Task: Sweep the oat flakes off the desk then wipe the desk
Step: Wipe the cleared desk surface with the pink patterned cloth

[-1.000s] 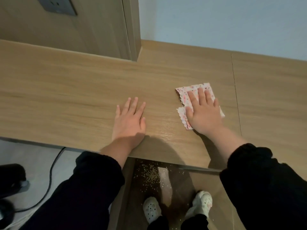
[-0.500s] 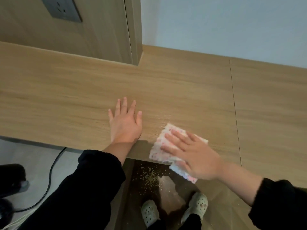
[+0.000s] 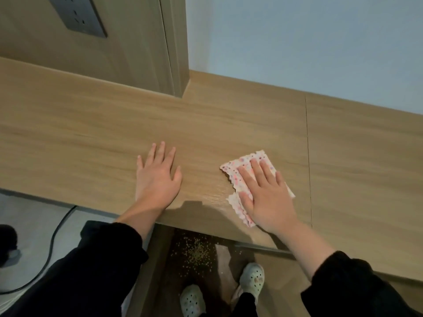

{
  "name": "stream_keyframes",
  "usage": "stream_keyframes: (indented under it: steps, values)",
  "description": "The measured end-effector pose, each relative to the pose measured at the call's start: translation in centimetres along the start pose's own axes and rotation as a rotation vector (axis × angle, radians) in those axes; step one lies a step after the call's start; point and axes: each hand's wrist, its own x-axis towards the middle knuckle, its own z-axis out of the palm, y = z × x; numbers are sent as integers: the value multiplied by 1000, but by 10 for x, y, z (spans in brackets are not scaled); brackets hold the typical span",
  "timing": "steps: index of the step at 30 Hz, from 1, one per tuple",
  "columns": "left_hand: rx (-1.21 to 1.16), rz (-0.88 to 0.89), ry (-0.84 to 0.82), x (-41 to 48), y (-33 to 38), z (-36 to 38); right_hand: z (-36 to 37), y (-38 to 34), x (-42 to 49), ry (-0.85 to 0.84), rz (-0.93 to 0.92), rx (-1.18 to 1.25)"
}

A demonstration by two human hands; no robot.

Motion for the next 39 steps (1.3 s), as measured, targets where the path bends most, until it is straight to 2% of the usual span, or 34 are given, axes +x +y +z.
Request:
stream_keyframes:
  steps: [4,6,8,10,12,13,15,17,19,21,23,26,28,33,39]
  values:
    - [-45,-30,37,3,4,1,-20,59,57,11,311,43]
    - [-9,-40,24,4,6,2,-25,49,78,2,399,83]
    - [16,-53,4,7,9,2,-19,14,78,-6,262,59]
    - [-6,-82,5,14,16,-3,-12,-19,57,-16,-13,46]
    - [-45,-97,20,29,28,-8,-15,-20,40,-56,-209,37]
    - [-52,-92,21,38,34,-11,-17,-8,39,-73,-250,22]
    - [-59,-89,14,55,49,-12,-20,24,54,-48,-213,-48]
    - [-87,-143,-2,69,62,-8,-25,58,89,-5,-73,-86]
    - [-109,-234,-6,77,70,0,-39,78,131,-21,63,-46]
    - [-33,-269,15,77,74,10,-47,75,165,-40,126,-8]
    - [15,-279,26,78,75,14,-48,54,181,-51,42,1]
    - [16,-298,10,79,77,13,-34,26,153,-38,-302,-31]
    - [27,-307,-8,80,77,12,-35,36,133,-39,-416,-52]
    - [14,-308,-12,78,78,11,-52,87,175,-67,-235,-114]
    - [-24,-339,25,79,80,11,-58,13,255,-51,-253,-45]
